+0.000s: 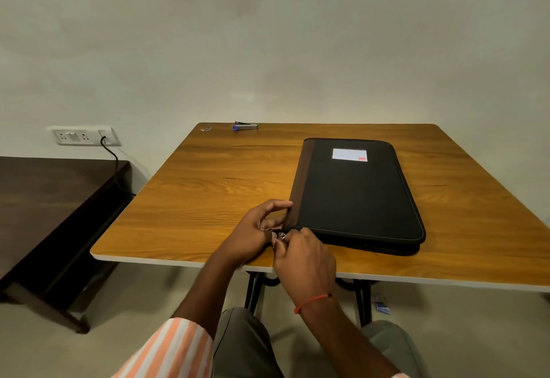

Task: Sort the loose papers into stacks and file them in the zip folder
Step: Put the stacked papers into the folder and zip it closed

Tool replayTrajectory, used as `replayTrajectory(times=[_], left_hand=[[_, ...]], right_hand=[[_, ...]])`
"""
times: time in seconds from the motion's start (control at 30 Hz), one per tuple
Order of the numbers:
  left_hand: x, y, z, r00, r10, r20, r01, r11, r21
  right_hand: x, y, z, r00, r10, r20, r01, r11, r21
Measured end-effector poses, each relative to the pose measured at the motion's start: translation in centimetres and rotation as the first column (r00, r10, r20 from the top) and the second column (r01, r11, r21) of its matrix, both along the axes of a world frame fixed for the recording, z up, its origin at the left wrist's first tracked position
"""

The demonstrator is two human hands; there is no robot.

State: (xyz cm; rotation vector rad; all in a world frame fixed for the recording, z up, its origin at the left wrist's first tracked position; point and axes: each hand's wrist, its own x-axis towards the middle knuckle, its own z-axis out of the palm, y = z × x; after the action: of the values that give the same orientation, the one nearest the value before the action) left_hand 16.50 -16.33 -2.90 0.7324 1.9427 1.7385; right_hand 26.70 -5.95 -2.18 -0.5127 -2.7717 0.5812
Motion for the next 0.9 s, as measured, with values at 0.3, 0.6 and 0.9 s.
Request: replayTrajectory(times=[0.3, 0.6, 0.9], left_hand=[[1.2, -0.3, -1.1, 0.868, 0.282, -0.409, -0.366, 0.92, -0.142], [1.5, -0.2, -1.0, 0.865, 0.245, -0.437, -0.341, 0.927, -0.156], [2.2, 0.3, -1.0, 0.818, 0.289, -0.498, -0.421, 0.89, -0.176]], right_hand=[[-0.2, -0.5, 0.2, 0.995, -0.102, -0.014, 0.101, 0.992, -0.073], [0.0, -0.4, -0.4, 0.992, -0.093, -0.089, 0.093, 0.996, -0.006], [0.1, 0.7, -1.1, 0.996, -0.063, -0.07, 0.065, 0.998, 0.018]])
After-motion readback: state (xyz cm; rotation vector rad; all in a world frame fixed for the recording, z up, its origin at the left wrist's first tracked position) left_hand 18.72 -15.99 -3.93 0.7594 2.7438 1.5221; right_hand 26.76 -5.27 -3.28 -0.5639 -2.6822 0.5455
